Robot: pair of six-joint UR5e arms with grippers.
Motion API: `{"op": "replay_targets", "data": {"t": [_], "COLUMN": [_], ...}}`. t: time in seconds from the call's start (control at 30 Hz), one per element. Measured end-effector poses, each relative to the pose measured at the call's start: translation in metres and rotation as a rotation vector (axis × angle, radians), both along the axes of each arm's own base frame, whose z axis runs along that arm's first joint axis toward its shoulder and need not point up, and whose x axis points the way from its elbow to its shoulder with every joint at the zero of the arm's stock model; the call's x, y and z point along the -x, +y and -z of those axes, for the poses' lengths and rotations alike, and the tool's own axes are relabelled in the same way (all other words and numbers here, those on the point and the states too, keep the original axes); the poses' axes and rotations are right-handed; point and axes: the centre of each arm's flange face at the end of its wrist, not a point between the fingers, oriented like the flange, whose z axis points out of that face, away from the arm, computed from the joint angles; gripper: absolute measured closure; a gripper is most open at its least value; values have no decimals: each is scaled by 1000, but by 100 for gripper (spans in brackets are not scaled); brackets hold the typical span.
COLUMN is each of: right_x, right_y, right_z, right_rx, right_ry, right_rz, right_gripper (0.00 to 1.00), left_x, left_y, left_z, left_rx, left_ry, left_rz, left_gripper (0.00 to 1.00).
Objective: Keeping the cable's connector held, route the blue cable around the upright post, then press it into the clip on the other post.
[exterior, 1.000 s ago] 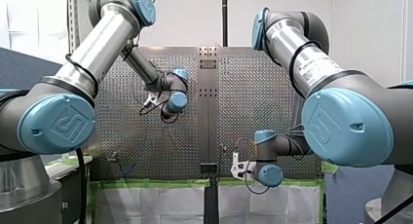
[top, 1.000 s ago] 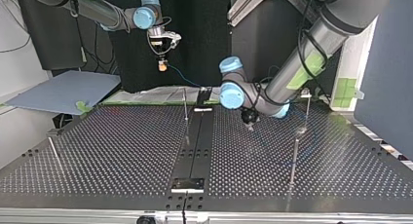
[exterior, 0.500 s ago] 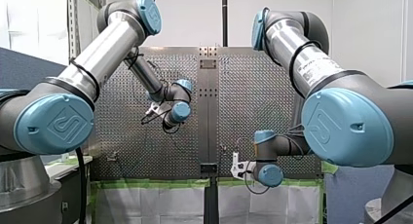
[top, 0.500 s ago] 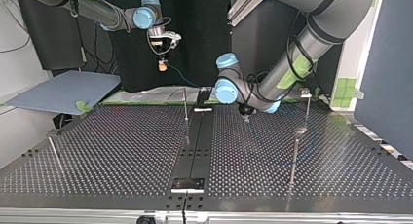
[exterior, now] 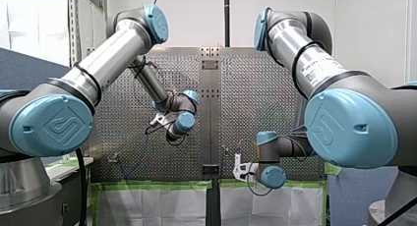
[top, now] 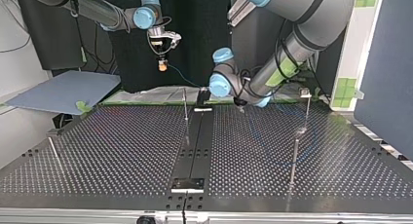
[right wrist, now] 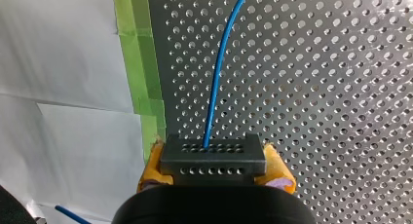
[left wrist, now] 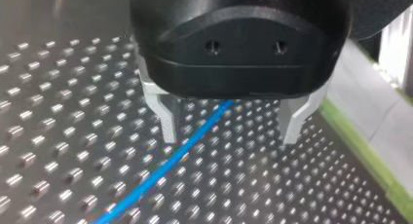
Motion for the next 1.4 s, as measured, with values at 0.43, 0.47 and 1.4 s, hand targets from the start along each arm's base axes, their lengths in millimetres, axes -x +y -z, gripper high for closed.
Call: {"op": "replay_targets", "data": {"t": [0.43, 0.47, 1.4], "right_x": [-1, -1, -3], "right_y": [1, 1, 3], "right_z": [0, 0, -1], "right_rx": [0, 0, 2], "right_ry": [-2, -2, 9], "right_rz": [-3, -3, -11], "right_gripper": [100, 100, 100], "left_x": [14, 15, 51], "left_y": [-16, -17, -61], "left_z": [41, 44, 118], "left_rx": [44, 51, 317], "left_ry": [35, 37, 152], "left_rz": [31, 35, 178], "left_gripper": [0, 0, 0]}}
